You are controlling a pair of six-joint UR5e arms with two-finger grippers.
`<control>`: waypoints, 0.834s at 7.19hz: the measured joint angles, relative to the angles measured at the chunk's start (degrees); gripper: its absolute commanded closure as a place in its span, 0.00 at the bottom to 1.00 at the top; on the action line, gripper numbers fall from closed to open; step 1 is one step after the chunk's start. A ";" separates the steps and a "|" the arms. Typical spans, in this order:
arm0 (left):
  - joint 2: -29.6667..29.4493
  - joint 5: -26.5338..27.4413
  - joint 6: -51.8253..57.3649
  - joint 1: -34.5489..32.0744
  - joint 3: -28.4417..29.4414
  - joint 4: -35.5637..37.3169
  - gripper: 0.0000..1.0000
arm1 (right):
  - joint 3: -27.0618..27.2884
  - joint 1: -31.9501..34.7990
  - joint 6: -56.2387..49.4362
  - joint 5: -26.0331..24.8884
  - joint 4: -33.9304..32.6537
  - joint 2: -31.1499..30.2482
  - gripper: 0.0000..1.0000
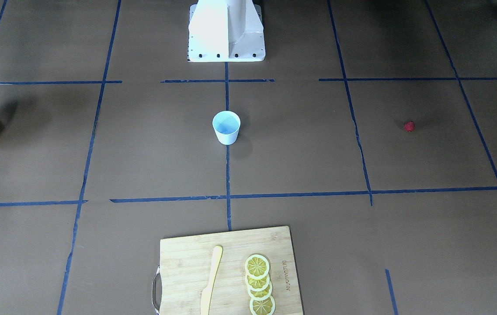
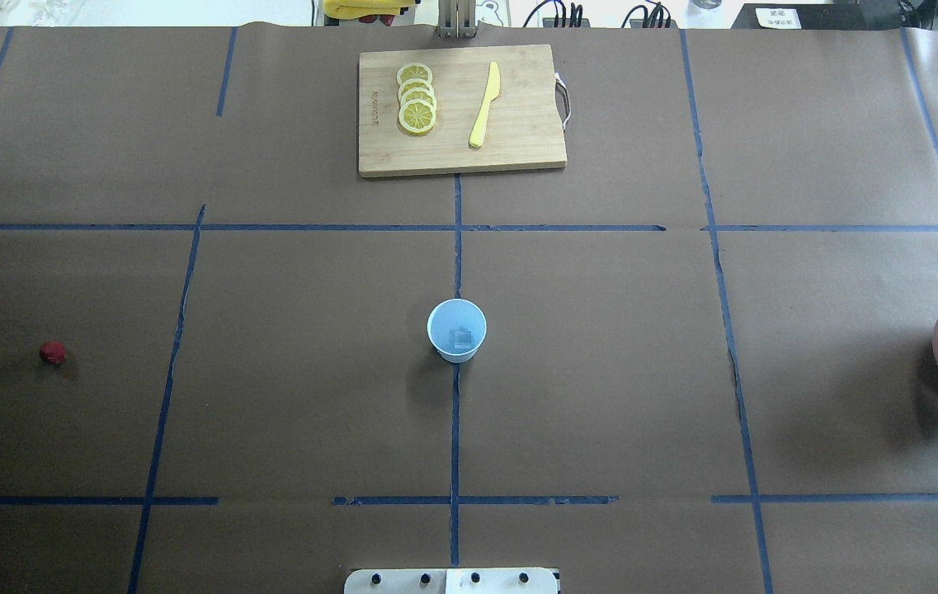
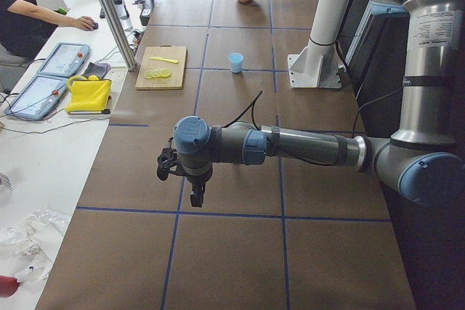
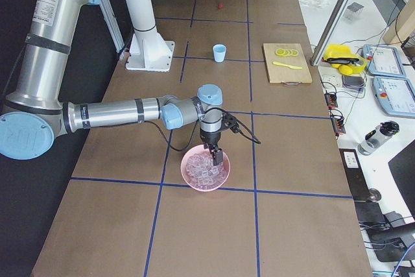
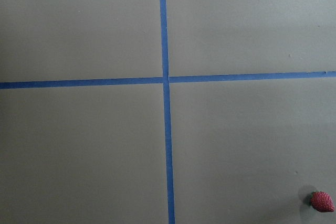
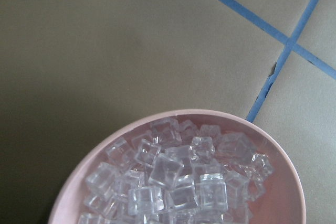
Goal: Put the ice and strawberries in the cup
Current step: 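Grasp another ice cube from the pink bowl with the right gripper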
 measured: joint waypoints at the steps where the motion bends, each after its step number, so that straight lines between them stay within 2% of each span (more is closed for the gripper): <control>1: 0.00 0.00 -0.02 0.02 -0.18 0.00 0.00 | -1.50 0.01 -1.14 0.00 0.11 0.33 0.06; 4: 0.00 0.00 -0.09 0.02 -1.14 0.20 0.00 | -5.76 0.01 -4.18 -0.01 0.20 2.54 0.18; 6: 0.00 0.02 -0.09 0.01 -1.64 0.38 0.00 | -7.02 -0.02 -5.00 0.25 0.18 3.25 0.32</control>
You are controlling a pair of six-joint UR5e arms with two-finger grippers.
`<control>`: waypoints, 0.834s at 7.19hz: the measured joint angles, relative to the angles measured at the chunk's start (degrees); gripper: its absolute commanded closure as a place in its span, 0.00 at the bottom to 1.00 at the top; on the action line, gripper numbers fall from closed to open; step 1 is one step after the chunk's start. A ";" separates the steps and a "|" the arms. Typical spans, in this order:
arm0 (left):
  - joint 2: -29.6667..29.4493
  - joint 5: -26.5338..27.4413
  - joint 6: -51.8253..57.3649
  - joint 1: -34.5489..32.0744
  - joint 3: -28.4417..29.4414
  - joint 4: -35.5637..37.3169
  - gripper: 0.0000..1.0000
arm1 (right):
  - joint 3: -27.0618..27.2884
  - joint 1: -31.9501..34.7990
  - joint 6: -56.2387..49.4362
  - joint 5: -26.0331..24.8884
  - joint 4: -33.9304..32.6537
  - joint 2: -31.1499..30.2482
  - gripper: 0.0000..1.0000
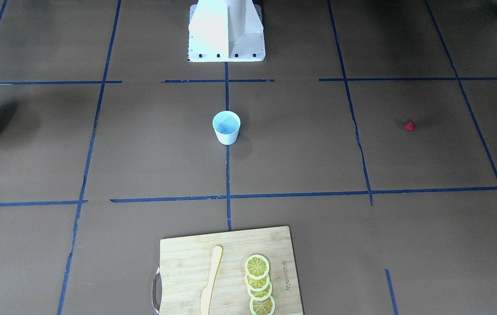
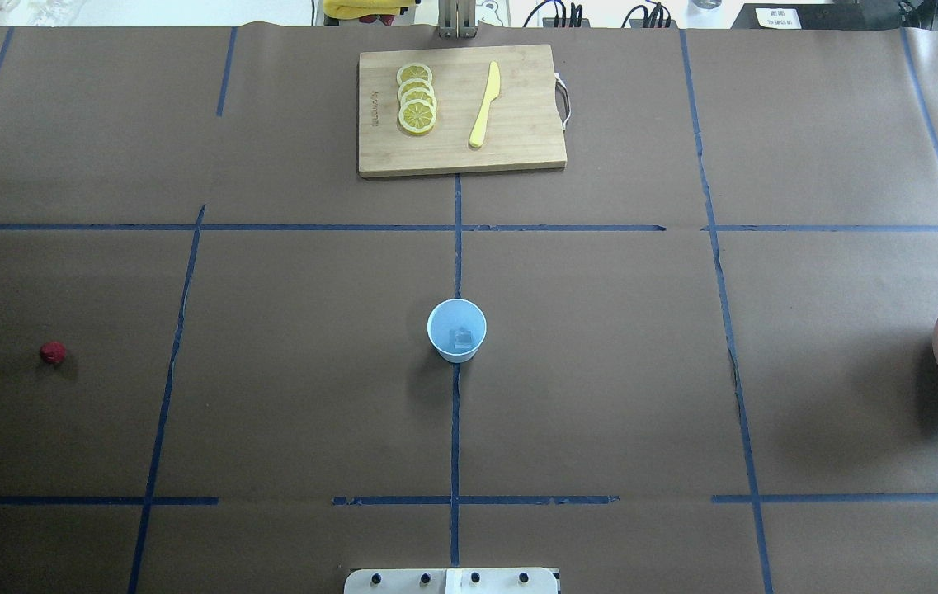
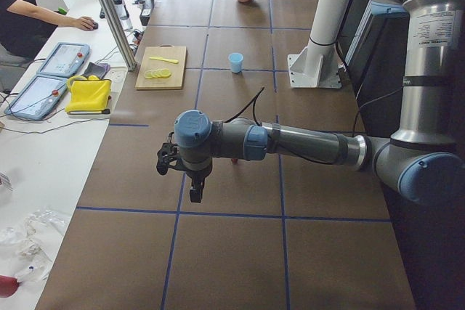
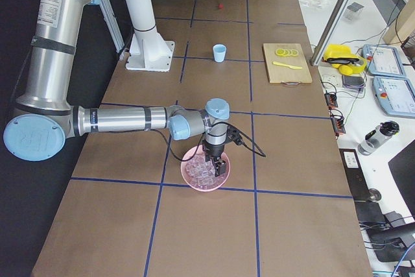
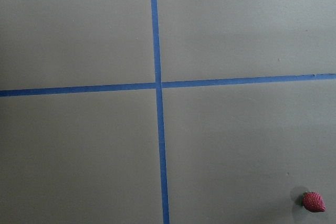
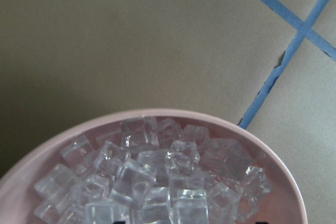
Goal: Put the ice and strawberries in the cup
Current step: 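Grasp another ice cube from the pink bowl with the right gripper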
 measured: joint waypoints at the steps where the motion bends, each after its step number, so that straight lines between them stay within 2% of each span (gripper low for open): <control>1: 0.00 0.04 0.00 0.00 -0.30 0.08 0.00 | -0.13 -0.03 -0.08 0.08 -0.01 0.11 0.36; 5: 0.00 0.07 -0.11 0.00 -0.91 0.15 0.00 | -0.53 -0.06 -0.35 0.18 -0.02 0.12 0.40; 6: 0.00 0.07 -0.34 0.00 -1.13 0.17 0.00 | -0.66 -0.06 -0.43 0.17 -0.02 0.14 0.45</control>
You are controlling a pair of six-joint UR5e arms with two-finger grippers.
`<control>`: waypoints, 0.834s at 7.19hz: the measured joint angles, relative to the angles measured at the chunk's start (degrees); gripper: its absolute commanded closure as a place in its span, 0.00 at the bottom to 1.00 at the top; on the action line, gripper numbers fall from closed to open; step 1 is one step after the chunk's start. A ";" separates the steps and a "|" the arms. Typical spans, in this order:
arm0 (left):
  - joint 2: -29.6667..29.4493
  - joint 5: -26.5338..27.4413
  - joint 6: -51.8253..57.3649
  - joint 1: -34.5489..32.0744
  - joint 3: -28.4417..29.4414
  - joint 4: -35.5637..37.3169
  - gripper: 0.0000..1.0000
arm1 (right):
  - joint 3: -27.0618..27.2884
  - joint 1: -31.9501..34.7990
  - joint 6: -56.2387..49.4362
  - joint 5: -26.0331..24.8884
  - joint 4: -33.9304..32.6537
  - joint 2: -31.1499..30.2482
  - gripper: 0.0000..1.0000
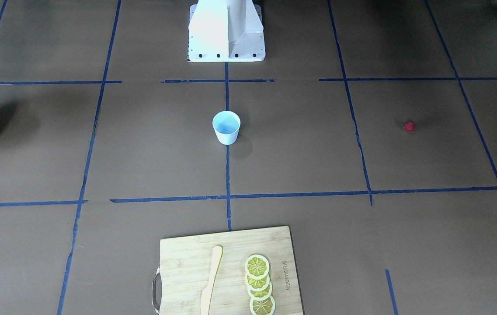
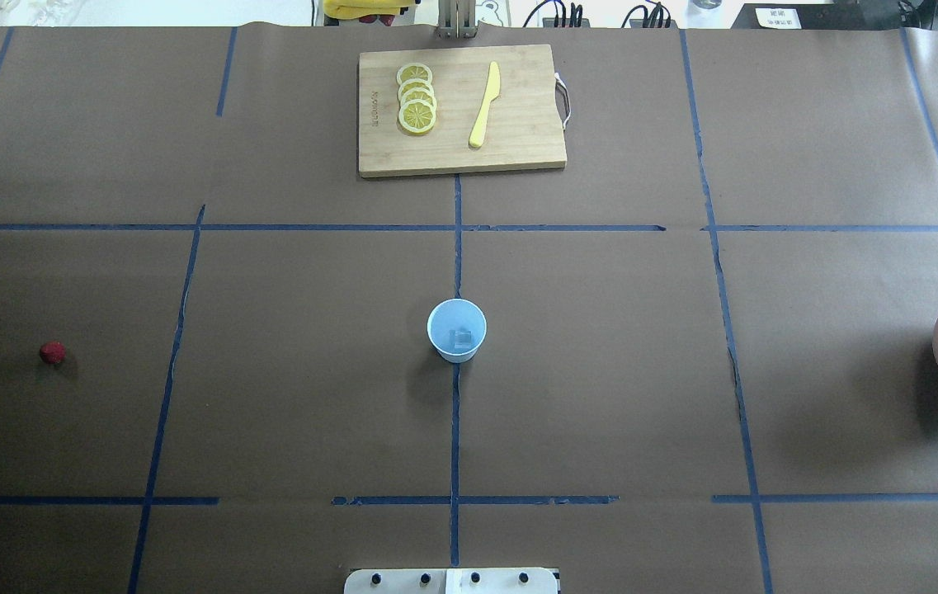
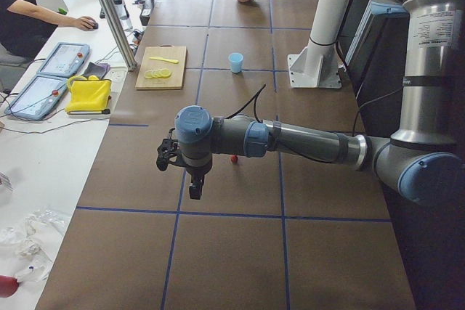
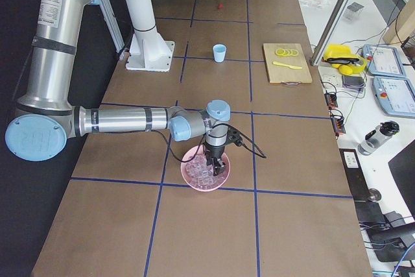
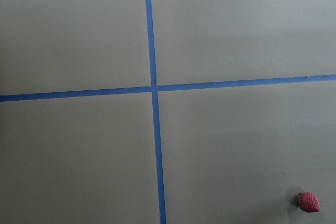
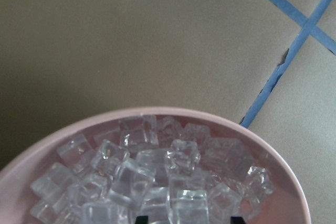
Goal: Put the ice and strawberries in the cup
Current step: 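Grasp another ice cube from the pink bowl with the right gripper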
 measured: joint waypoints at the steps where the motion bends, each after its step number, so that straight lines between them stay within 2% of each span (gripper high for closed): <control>1: 0.00 0.00 -0.33 0.00 -0.42 0.06 0.00 | -0.17 0.00 -0.04 -0.04 0.00 0.02 0.48; 2: 0.02 0.00 -0.71 0.00 -0.94 0.11 0.00 | -0.36 0.00 -0.05 -0.04 0.00 0.03 0.63; 3: 0.31 0.00 -0.88 0.00 -1.49 0.14 0.00 | -0.50 0.00 -0.04 -0.01 0.00 0.02 0.92; 4: 0.82 0.00 -0.94 0.00 -2.06 0.15 0.00 | -0.45 0.01 0.00 0.01 0.02 -0.02 1.00; 6: 1.56 -0.02 -0.97 0.00 -2.53 0.13 0.00 | 0.39 0.10 0.18 0.24 0.01 0.00 1.00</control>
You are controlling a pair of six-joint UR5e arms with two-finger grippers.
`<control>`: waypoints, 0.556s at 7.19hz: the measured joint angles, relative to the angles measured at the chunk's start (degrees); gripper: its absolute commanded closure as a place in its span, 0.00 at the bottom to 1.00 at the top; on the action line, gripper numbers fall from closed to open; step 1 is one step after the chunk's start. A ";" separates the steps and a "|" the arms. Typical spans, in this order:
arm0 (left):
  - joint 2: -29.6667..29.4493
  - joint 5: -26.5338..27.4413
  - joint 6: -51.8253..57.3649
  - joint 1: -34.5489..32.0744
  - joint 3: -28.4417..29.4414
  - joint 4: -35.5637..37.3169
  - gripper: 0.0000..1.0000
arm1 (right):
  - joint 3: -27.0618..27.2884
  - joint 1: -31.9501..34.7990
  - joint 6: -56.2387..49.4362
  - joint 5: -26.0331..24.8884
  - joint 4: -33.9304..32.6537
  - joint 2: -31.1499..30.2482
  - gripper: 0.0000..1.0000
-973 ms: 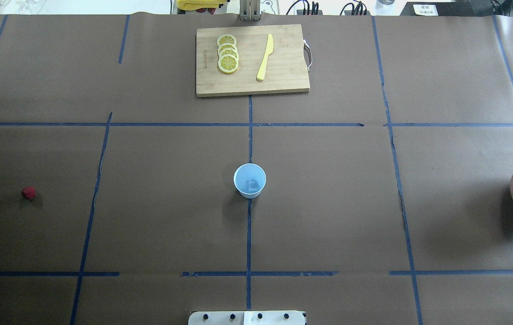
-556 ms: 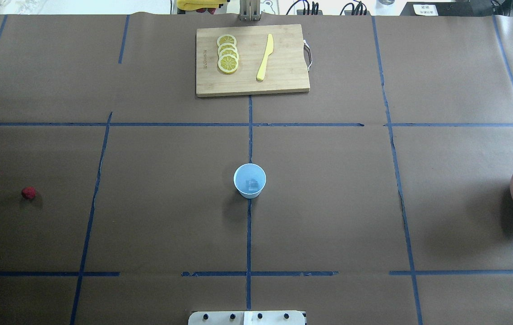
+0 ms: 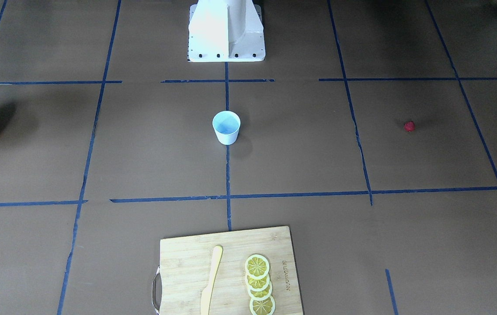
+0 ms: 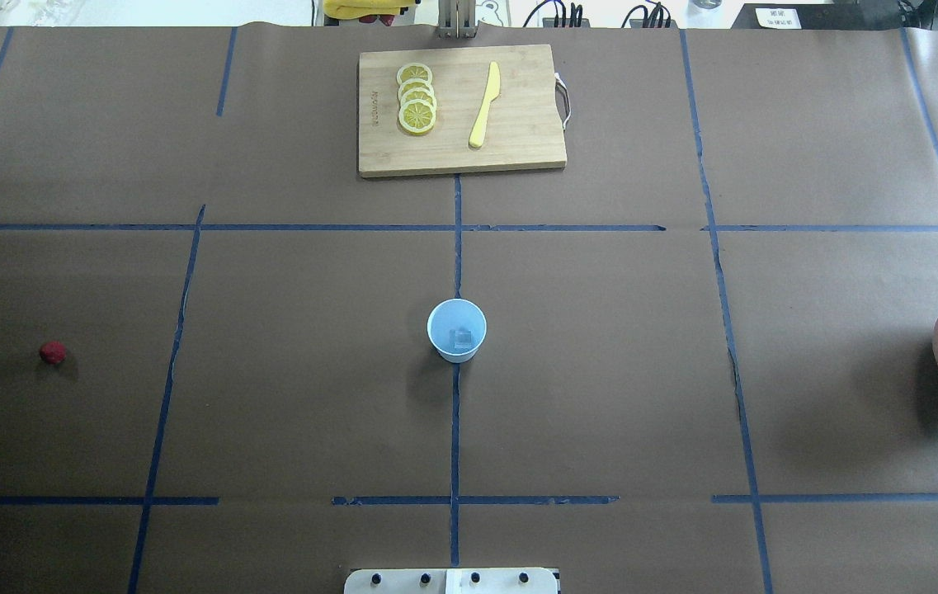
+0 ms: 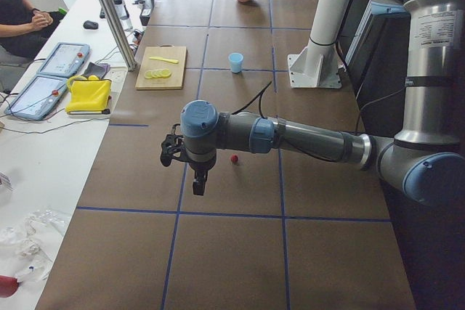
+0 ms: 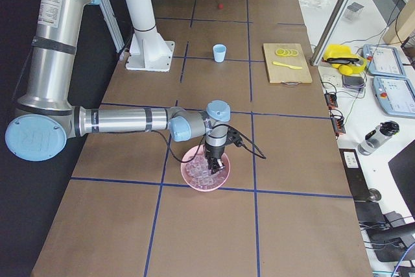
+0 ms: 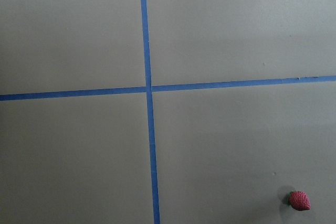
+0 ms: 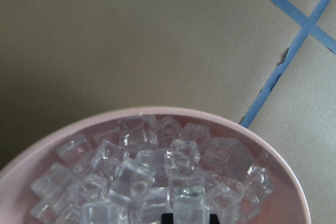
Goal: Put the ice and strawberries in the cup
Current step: 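Grasp another ice cube from the pink bowl with the right gripper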
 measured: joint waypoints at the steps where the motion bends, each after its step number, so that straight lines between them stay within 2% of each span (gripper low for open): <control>1: 0.23 -0.04 0.00 0.00 -0.01 -0.04 0.00 | 1.60 0.84 -0.02 0.59 -0.66 0.00 1.00; 3: 0.41 -0.07 0.00 0.00 -0.03 -0.07 0.00 | 8.75 5.10 0.13 4.05 -5.76 0.32 1.00; 4: 0.44 -0.05 0.00 0.00 -0.01 -0.05 0.00 | 12.45 6.13 0.90 5.94 -9.77 2.50 1.00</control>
